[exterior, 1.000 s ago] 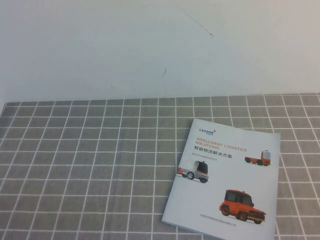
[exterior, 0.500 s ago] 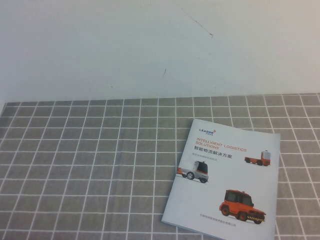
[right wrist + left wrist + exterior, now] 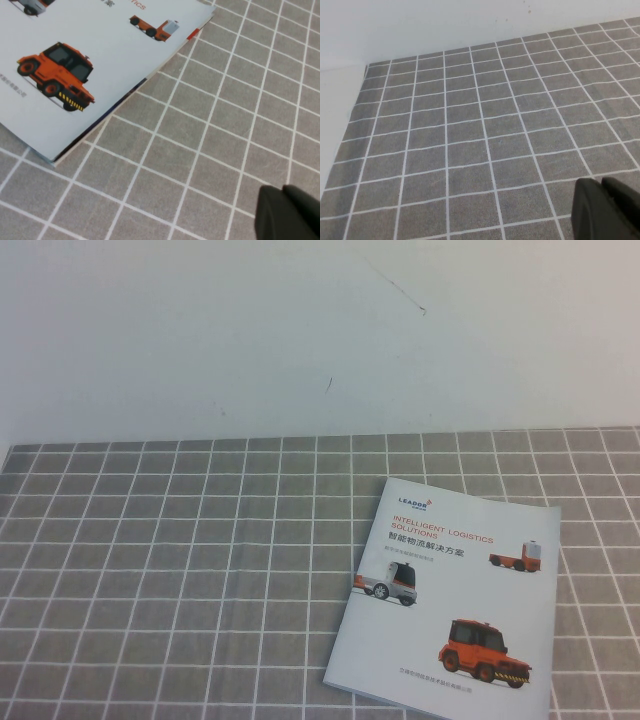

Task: Close book
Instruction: 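Close the open booklet and leave it lying on the table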

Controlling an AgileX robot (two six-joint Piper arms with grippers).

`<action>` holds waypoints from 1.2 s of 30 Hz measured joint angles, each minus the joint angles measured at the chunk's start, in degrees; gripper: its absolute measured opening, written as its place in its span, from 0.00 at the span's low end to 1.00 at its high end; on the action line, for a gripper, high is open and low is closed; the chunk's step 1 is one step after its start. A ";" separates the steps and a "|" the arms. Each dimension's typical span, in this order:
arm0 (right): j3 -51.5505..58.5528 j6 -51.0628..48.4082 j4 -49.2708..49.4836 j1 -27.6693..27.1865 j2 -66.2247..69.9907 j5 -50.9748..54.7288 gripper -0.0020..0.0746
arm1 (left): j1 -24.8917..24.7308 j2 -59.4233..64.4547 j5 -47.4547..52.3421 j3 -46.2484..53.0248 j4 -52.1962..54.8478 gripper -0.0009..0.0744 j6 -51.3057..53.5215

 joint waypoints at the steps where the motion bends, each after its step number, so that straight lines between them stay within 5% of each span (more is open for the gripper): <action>1: 0.00 0.00 0.00 0.00 0.00 0.00 0.02 | 0.00 0.00 0.00 0.00 0.00 0.01 0.00; 17: 2.58 2.09 0.22 -0.75 -0.29 -0.70 0.02 | 0.00 0.00 0.13 0.00 0.00 0.01 0.00; 27: 9.51 4.79 4.47 -12.84 -13.56 -8.82 0.02 | 0.00 0.00 0.39 -0.07 0.00 0.01 0.00; 32: 17.40 -1.67 9.50 -19.25 -19.89 -19.20 0.02 | 0.00 0.00 0.39 -0.07 0.00 0.01 0.00; 36: 18.07 -5.71 12.75 -21.01 -22.50 -15.50 0.02 | 0.00 0.00 0.39 -0.07 0.00 0.01 0.00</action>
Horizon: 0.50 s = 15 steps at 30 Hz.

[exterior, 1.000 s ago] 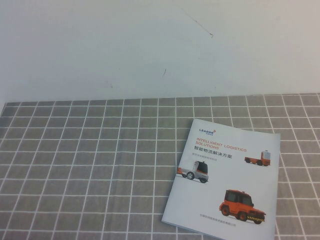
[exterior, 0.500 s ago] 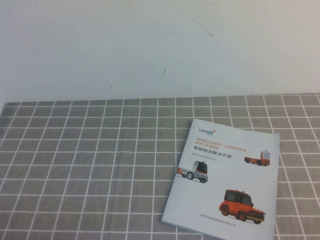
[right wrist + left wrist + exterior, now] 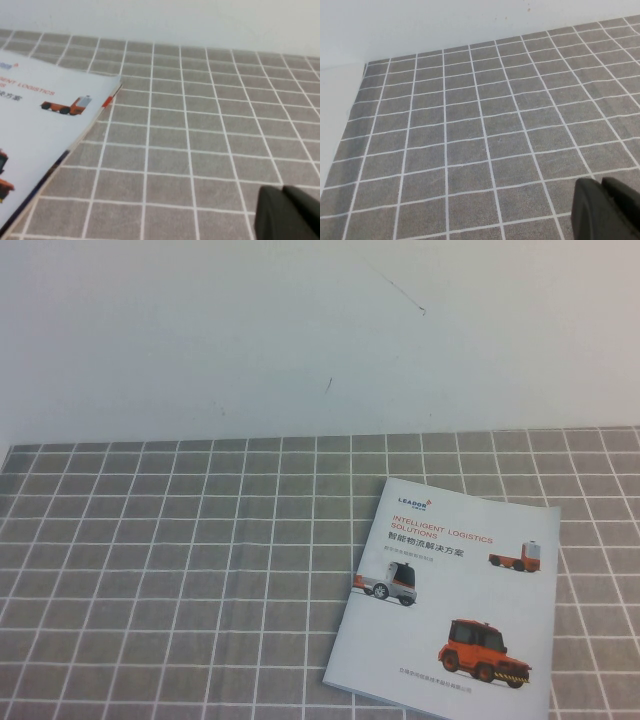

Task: Close book
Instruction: 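Close the open booklet and leave it lying on the table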

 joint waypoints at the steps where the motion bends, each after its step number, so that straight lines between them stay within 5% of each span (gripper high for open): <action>1: -0.10 -0.33 0.14 0.00 -0.12 0.55 0.02 | 0.00 0.00 0.00 0.00 0.00 0.01 0.00; 15: -0.32 -0.13 0.58 0.25 -0.25 1.77 0.02 | 0.00 0.00 0.00 0.00 0.00 0.01 0.00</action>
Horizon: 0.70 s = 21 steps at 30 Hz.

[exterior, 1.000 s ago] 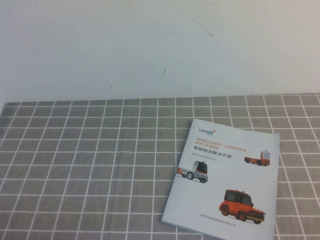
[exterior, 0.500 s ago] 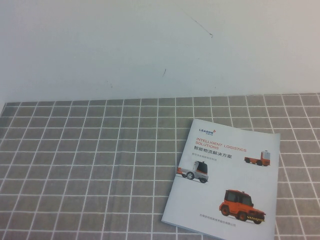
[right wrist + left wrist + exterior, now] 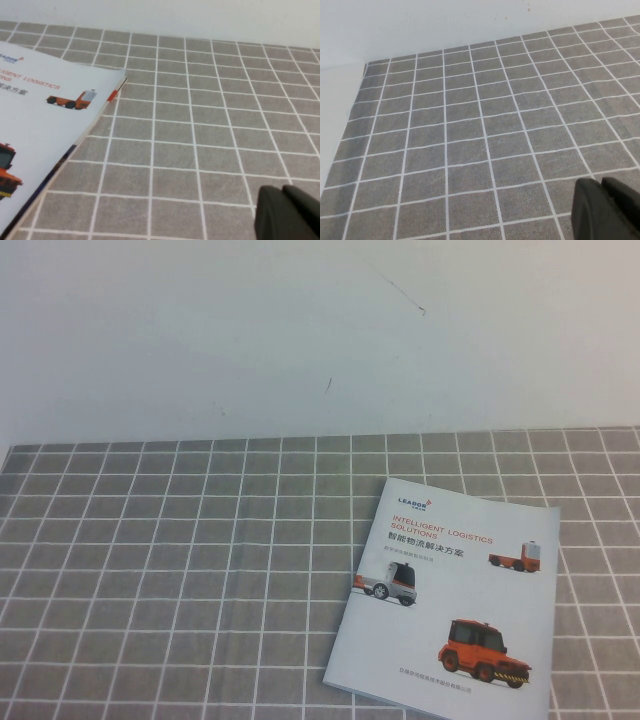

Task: Close book
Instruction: 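Close the open booklet and leave it lying on the table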

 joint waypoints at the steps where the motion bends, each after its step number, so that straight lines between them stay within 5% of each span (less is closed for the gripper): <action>1: 0.00 0.80 0.00 0.48 0.00 0.00 0.02 | 0.00 0.00 0.00 0.00 0.00 0.01 0.00; 21: 0.00 2.66 0.34 2.43 0.00 0.00 0.02 | 0.00 0.00 0.00 0.00 0.00 0.01 0.00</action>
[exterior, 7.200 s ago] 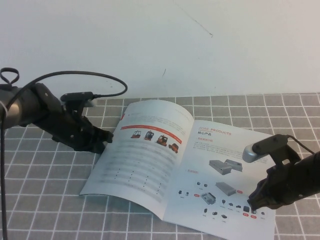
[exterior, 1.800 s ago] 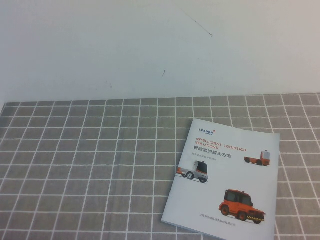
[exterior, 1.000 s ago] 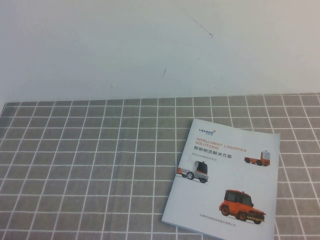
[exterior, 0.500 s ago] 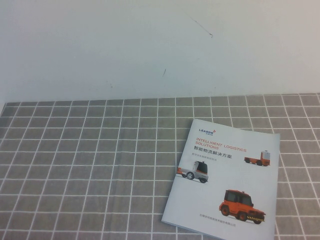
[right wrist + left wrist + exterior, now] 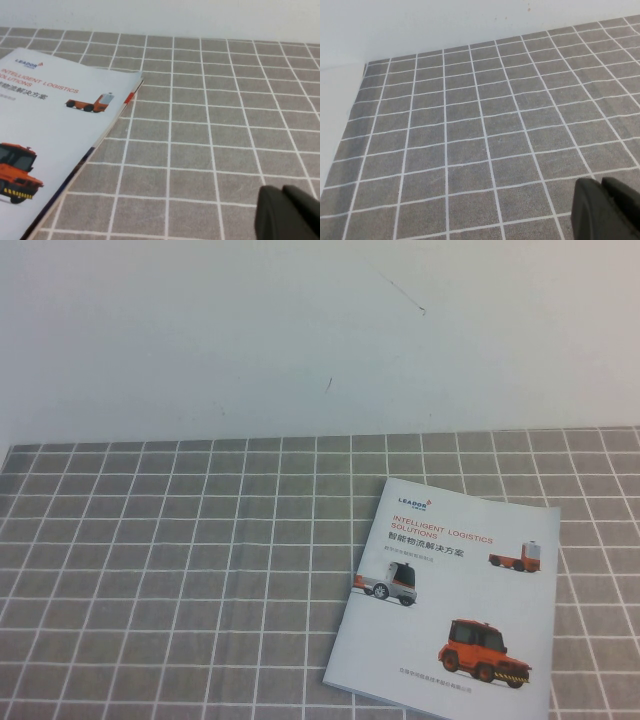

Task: Close book
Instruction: 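Close the open booklet and leave it lying on the table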

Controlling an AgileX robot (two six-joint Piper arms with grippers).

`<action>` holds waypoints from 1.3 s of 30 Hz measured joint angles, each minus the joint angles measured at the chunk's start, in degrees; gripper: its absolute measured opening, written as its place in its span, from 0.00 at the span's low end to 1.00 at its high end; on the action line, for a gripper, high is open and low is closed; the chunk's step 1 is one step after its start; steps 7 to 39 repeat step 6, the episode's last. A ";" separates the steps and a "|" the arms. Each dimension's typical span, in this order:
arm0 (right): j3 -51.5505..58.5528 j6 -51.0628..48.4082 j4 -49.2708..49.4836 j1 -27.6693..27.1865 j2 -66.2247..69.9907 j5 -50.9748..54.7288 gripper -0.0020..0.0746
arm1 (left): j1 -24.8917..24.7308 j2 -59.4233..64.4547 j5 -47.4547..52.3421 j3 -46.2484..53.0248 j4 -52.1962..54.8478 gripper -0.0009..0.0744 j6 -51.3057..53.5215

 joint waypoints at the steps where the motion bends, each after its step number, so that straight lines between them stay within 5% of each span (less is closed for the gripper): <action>1: 0.00 -0.01 0.00 0.00 0.00 0.00 0.02 | 0.00 0.00 0.00 0.00 0.00 0.01 0.00; 39: 0.00 0.11 0.00 0.00 0.00 0.00 0.02 | 0.57 -0.04 0.00 0.00 0.00 0.01 0.00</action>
